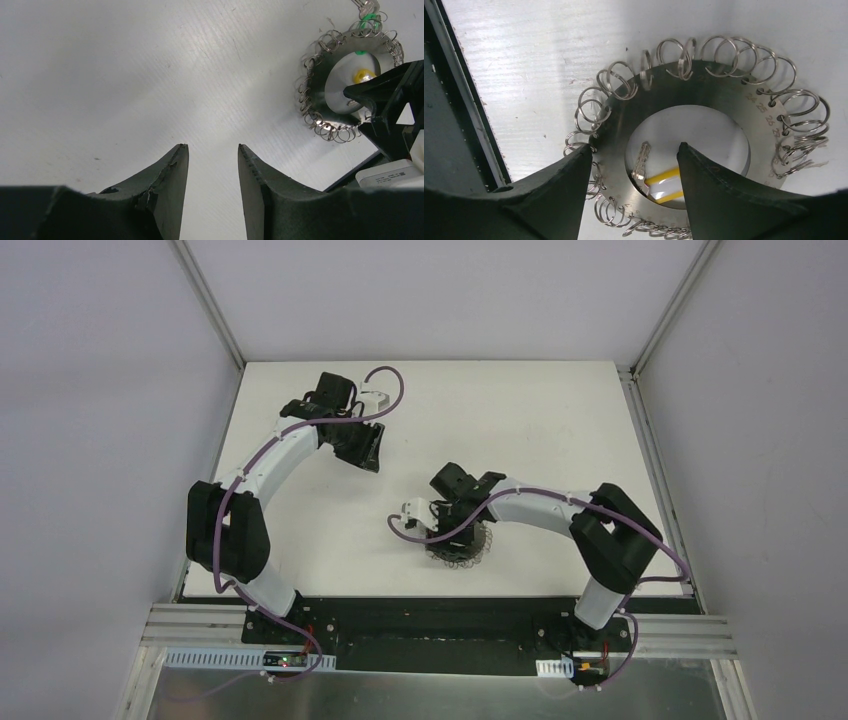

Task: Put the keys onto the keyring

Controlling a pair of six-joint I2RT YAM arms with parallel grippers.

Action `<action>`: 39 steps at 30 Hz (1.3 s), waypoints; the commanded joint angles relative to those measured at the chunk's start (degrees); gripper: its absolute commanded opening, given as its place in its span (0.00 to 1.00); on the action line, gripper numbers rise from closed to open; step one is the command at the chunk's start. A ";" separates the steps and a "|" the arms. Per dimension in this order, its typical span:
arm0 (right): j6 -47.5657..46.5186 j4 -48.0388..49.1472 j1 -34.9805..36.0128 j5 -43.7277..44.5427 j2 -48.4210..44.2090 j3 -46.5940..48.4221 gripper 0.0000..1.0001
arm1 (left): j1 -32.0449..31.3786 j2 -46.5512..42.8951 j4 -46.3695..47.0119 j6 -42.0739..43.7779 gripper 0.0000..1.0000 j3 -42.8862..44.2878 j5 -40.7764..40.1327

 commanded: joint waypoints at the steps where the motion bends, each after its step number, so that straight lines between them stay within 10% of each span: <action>1: -0.96 0.03 3.43 5.28 0.77 -1.36 0.65 | 0.45 -2.20 -1.00 -0.52 0.42 0.11 1.37; 9: 0.01 2.71 7.65 10.61 0.10 -3.98 0.53 | 1.03 -2.49 -1.17 -0.50 0.42 0.41 1.21; 17: 1.19 0.84 6.94 10.05 1.86 1.15 0.01 | 1.33 -2.64 -1.60 -0.47 0.42 0.50 1.04; 26: 2.43 -4.96 2.24 2.13 0.59 8.41 0.00 | 1.92 -3.40 -1.88 -0.17 0.42 0.93 0.66; 32: 0.12 -6.89 3.08 -4.67 -2.06 7.75 0.33 | 2.33 -4.05 -1.70 -0.08 0.42 0.99 0.23; 39: -1.44 -5.80 7.33 -2.91 -0.12 8.40 0.43 | 3.28 -4.12 -2.05 -0.14 0.42 1.12 0.45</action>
